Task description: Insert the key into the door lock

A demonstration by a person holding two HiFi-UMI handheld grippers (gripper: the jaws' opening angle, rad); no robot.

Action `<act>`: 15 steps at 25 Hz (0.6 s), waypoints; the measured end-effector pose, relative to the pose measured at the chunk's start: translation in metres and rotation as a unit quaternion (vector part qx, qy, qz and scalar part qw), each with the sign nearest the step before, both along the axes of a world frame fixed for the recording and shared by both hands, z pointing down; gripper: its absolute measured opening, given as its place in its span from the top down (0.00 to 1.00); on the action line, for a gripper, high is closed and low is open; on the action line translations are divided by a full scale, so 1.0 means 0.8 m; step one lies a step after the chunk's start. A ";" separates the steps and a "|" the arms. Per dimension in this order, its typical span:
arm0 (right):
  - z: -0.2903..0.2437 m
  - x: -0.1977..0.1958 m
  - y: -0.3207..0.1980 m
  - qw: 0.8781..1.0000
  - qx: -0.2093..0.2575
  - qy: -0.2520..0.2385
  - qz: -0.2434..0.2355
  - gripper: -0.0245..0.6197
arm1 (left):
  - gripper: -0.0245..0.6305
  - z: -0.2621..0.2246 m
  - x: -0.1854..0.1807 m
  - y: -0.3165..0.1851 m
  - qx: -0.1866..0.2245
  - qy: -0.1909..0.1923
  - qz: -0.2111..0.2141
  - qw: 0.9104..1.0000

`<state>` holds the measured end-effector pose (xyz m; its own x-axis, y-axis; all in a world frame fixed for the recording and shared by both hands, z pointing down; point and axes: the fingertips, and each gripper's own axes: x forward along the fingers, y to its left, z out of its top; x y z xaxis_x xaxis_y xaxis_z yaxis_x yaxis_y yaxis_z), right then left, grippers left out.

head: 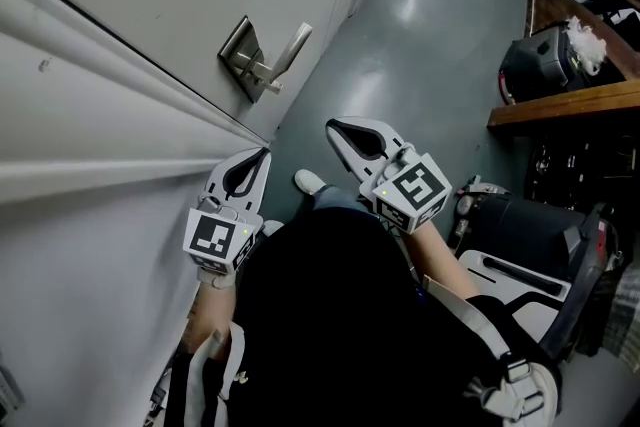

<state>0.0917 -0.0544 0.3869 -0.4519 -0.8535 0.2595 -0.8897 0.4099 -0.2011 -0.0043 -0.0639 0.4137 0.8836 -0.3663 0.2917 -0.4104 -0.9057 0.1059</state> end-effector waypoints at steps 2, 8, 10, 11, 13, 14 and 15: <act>-0.008 -0.006 0.006 1.000 0.009 0.017 -0.004 0.93 | 0.95 -0.007 -0.001 0.001 0.005 0.004 0.002 1.000; -0.029 -0.021 0.020 0.997 0.040 0.058 -0.017 0.93 | 0.95 -0.027 -0.006 0.005 0.019 0.016 0.002 1.000; -0.034 -0.025 0.022 0.997 0.043 0.060 -0.017 0.93 | 0.95 -0.030 -0.009 0.007 0.022 0.017 0.002 1.000; -0.036 -0.027 0.023 0.997 0.042 0.061 -0.017 0.93 | 0.95 -0.032 -0.010 0.008 0.024 0.017 0.002 1.000; -0.036 -0.029 0.025 0.997 0.041 0.064 -0.017 0.93 | 0.95 -0.035 -0.012 0.010 0.026 0.019 0.001 0.999; -0.034 -0.031 0.026 0.997 0.041 0.065 -0.018 0.93 | 0.95 -0.036 -0.013 0.010 0.027 0.020 0.000 0.999; -0.032 -0.032 0.027 0.997 0.039 0.066 -0.019 0.93 | 0.95 -0.037 -0.014 0.011 0.027 0.022 -0.001 0.999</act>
<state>0.0660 -0.0324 0.3614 -0.4510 -0.8564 0.2514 -0.8897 0.4539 -0.0496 -0.0158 -0.0547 0.3841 0.8944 -0.3818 0.2329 -0.4078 -0.9101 0.0741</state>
